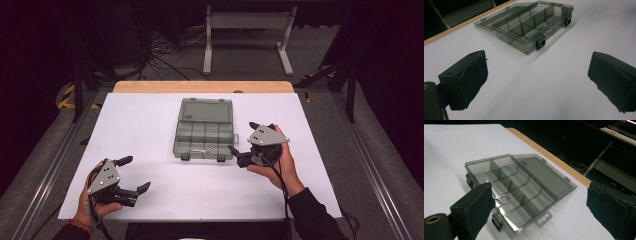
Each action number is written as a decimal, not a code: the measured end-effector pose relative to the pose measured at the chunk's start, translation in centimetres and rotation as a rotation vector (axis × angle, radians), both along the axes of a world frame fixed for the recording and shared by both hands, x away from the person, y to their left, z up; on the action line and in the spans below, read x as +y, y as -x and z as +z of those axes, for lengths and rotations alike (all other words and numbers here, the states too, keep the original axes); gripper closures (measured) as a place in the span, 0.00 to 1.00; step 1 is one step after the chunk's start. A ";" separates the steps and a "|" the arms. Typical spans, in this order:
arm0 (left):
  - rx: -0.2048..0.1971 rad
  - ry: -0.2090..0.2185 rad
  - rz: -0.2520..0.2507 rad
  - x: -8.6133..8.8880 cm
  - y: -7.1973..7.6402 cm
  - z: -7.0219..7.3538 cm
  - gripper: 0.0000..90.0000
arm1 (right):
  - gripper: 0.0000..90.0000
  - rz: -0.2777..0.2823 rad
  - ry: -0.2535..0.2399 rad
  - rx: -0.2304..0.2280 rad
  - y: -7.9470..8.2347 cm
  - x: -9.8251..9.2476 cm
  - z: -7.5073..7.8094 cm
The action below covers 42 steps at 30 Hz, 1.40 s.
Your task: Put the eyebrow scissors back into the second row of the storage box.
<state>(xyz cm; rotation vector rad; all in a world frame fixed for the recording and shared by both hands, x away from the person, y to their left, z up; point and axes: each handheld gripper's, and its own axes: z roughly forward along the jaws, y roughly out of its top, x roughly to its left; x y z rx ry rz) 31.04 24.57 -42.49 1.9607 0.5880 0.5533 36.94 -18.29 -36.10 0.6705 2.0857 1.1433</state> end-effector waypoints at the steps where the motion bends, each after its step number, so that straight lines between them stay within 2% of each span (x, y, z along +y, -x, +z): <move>1: 0.000 0.000 0.000 0.0 0.0 0.0 0.04 | 0.09 0.001 0.000 -0.001 0.1 -0.1 0.0; 25: 0.006 -0.003 -0.006 -0.1 -0.1 -0.1 0.04 | 0.08 0.012 0.031 -0.012 2.5 -2.4 -0.4; 42: 0.009 -0.008 -0.010 -0.2 -0.1 -0.2 0.04 | 0.07 0.049 0.024 -0.023 4.3 -4.5 -1.9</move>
